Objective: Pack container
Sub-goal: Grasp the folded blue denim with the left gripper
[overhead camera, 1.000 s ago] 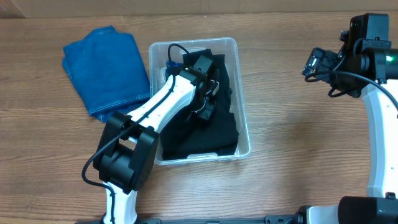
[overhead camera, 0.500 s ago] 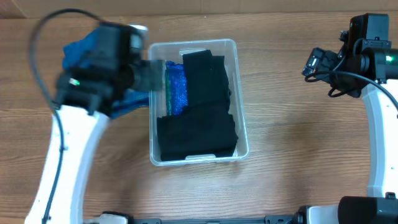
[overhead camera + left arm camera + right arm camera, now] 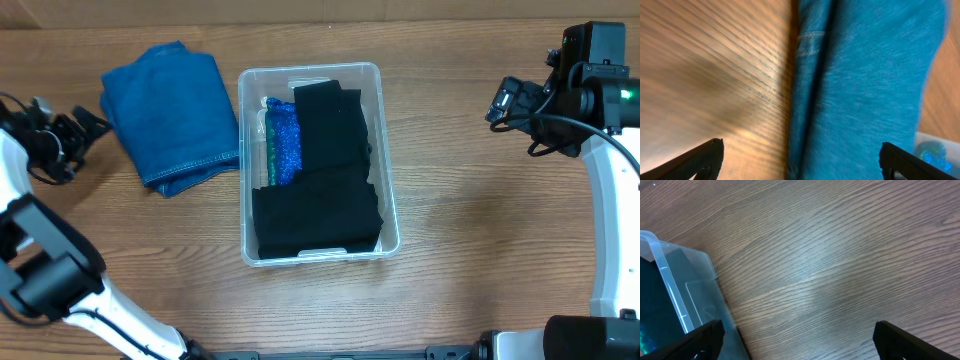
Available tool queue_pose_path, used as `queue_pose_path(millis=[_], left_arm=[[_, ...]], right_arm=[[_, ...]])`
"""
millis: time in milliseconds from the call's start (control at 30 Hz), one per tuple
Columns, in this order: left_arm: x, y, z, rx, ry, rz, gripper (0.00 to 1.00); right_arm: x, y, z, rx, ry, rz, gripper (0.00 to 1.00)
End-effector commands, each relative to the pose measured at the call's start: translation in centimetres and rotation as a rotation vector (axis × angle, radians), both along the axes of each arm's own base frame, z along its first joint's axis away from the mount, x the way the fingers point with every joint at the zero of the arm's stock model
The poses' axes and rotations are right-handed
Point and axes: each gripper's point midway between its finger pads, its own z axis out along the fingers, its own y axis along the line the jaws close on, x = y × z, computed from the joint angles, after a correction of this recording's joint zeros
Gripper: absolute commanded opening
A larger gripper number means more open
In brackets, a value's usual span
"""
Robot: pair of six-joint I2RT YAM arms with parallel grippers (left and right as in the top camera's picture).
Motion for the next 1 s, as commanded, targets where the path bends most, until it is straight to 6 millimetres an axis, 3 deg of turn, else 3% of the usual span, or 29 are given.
queue_pose_path(millis=[0,167,367,400,433,467,500,533,667,767,833,867,967], left_arm=[[1.8,-2.9,-3.1,-0.166,-0.102,-0.134,1.00],[3.4,-4.4,-6.4,-0.231,-0.123,-0.156,1.00],[6.5,-10.6,-6.5,-0.224,-0.135,-0.272,0.96],[6.8,-11.8,-6.5,-0.226,-0.135,-0.294,0.53],[6.9,-12.2,-6.5,-0.228,-0.133,-0.300,0.22],[6.8,-12.3,-6.5,-0.234,-0.127,-0.296,0.10],[6.7,-12.4,-6.5,-0.242,-0.117,-0.288,0.04],[6.2,-12.5,-6.3,-0.257,-0.095,-0.283,0.04],[4.9,-12.8,-0.3,-0.207,-0.145,-0.336,0.04],[4.2,-13.5,8.1,-0.115,-0.277,-0.368,0.04],[3.0,-14.6,15.1,-0.031,-0.402,-0.393,0.04],[2.1,-15.6,18.2,0.006,-0.463,-0.411,0.04],[-0.6,-19.3,25.1,0.080,-0.597,-0.461,0.04]], right_arm=[[-0.1,0.0,0.4,0.002,-0.014,0.002,1.00],[-0.2,0.0,0.4,0.002,-0.011,0.002,1.00],[-0.3,0.0,0.3,0.003,-0.005,0.002,1.00],[-0.4,0.0,0.2,0.003,0.002,0.002,1.00],[-0.5,0.0,0.2,0.004,0.005,0.002,1.00],[-0.5,0.0,0.2,0.004,0.006,0.002,1.00],[-0.6,0.0,0.2,0.004,0.008,0.002,1.00],[-0.6,0.0,0.2,0.004,0.010,0.002,1.00],[-0.7,0.0,0.1,0.005,0.014,0.002,1.00],[-0.7,0.0,0.1,0.005,0.014,0.002,1.00],[-0.7,0.0,0.1,0.005,0.014,0.002,1.00],[-0.7,0.0,0.1,0.005,0.014,0.002,1.00],[-0.7,0.0,0.1,0.005,0.014,0.001,1.00]])
